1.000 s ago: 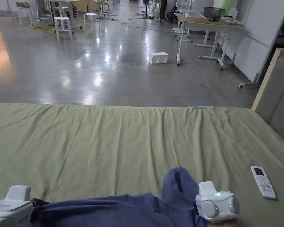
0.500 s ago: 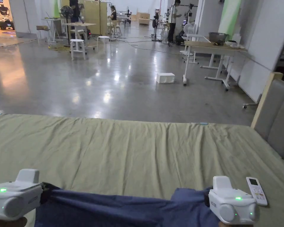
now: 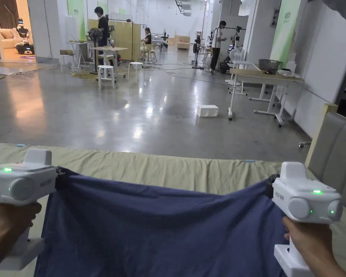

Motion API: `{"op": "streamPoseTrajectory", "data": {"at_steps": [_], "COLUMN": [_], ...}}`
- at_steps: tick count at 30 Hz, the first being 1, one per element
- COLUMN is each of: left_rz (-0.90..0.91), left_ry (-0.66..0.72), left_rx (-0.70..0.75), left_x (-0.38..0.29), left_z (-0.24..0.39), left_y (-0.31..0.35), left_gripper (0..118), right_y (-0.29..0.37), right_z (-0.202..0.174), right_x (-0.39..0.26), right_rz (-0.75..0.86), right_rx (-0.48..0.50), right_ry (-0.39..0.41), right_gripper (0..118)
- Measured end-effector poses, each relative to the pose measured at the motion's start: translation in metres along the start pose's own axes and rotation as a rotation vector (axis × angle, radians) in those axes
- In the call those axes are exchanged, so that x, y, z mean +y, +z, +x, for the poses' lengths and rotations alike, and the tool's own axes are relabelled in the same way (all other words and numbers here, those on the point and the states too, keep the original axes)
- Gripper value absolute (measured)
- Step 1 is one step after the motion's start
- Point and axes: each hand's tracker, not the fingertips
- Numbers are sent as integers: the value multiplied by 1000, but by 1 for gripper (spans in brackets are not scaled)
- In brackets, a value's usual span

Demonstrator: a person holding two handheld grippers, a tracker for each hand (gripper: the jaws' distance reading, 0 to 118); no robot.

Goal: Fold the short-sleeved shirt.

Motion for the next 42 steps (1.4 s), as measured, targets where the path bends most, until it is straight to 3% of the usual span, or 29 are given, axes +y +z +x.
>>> {"op": "streamPoseTrajectory", "data": {"at_steps": [5,9,21,33,42], "left_rz": [80,121,224,258,230], "left_ry": [6,2,3,-17,-25], "left_rx": [29,39,80,100,102], "left_x": [55,94,191,230,238], "left_z": [-11,-10,-12,-7,-10], "left_y": [23,42,57,49,11], "left_gripper": [4,4,4,4,4], "right_y": [16,18,13,20,-13], "right_z": [0,1,-1,-11,-12], "right_x": [56,93,204,238,244], "right_rz": [124,145,279,341,331], "right_rx": [-13,-16,-64,-98,-105], "right_ry": [44,14,43,77,104], "right_gripper": [3,3,3,3,3]}}
